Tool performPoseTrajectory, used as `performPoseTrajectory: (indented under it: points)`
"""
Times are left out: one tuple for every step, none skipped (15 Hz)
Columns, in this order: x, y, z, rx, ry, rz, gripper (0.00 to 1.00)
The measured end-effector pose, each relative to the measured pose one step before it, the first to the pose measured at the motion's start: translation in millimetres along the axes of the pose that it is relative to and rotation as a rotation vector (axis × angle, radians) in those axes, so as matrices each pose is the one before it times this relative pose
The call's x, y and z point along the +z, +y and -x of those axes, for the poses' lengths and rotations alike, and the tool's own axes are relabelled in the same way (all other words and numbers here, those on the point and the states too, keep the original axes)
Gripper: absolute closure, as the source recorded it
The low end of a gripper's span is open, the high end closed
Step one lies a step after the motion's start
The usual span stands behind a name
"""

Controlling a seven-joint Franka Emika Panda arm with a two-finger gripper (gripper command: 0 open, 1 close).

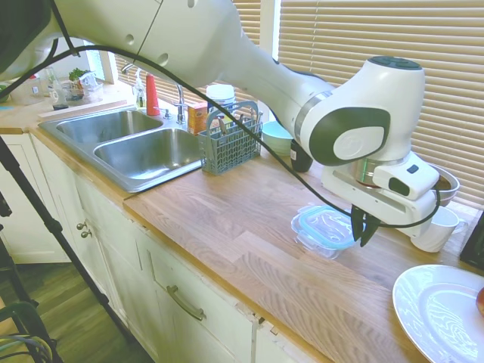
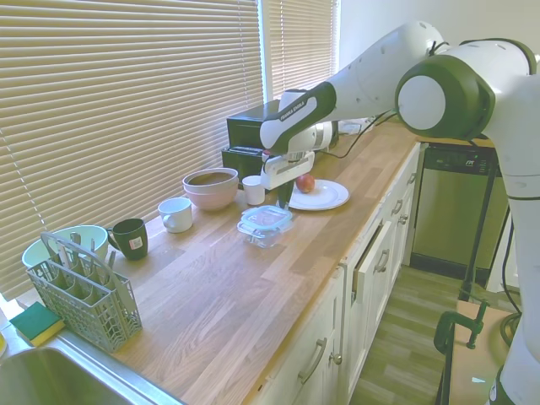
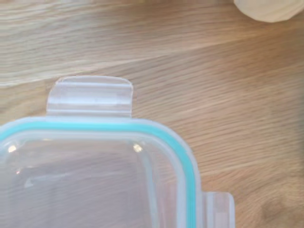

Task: Cover the lid of the food container

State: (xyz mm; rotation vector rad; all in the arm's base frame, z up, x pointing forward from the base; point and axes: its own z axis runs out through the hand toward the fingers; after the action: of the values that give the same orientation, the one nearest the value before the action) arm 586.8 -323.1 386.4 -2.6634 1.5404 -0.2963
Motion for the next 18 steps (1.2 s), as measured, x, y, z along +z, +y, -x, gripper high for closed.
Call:
performPoseTrajectory:
  points:
    - [-3.43,-1.8,0.65,-0.00409,0.0045,-0.0022,1.0]
    - [-4.13,-1.77,0.57,-0.00413,0.00593,-0.00225,1.0]
    - [-4.29,-2.83,1.24,-0.00517,0.00584,-0.00171,1.0]
    - [-2.84,-3.78,2.31,-0.00472,0.00364,-0.00035,1.0]
    - [-0.21,-4.28,3.41,-0.00485,0.00068,0.00153,1.0]
    - [2.18,-4.35,4.26,-0.00449,-0.00144,0.00414,1.0]
    - [1.56,-3.3,3.15,-0.00283,-0.00121,0.0035,1.0]
    - [0.29,-1.36,1.07,0.00001,-0.00025,0.00086,1.0]
    - [0.34,0.69,-0.13,0.00168,0.0,0.00068,1.0]
    - [0.69,1.7,-0.5,0.00276,-0.00046,0.00132,1.0]
    - [1.04,3.18,-1.02,0.00469,-0.0009,0.00246,1.0]
    - [0.96,2.95,-0.92,0.00438,-0.00098,0.00246,1.0]
    - [0.93,2.01,-0.44,0.00289,-0.0011,0.00185,1.0]
    - [1.27,1.62,-0.24,0.0022,-0.00168,0.00181,1.0]
    - [0.95,0.33,0.25,0.00024,-0.00135,0.00108,1.0]
    - [0.41,0.1,0.02,0.00007,-0.00048,0.00047,1.0]
    - [0.76,0.05,0.06,-0.00004,-0.00078,0.00083,1.0]
    - [0.87,-0.06,0.16,-0.00023,-0.00096,0.00093,0.0]
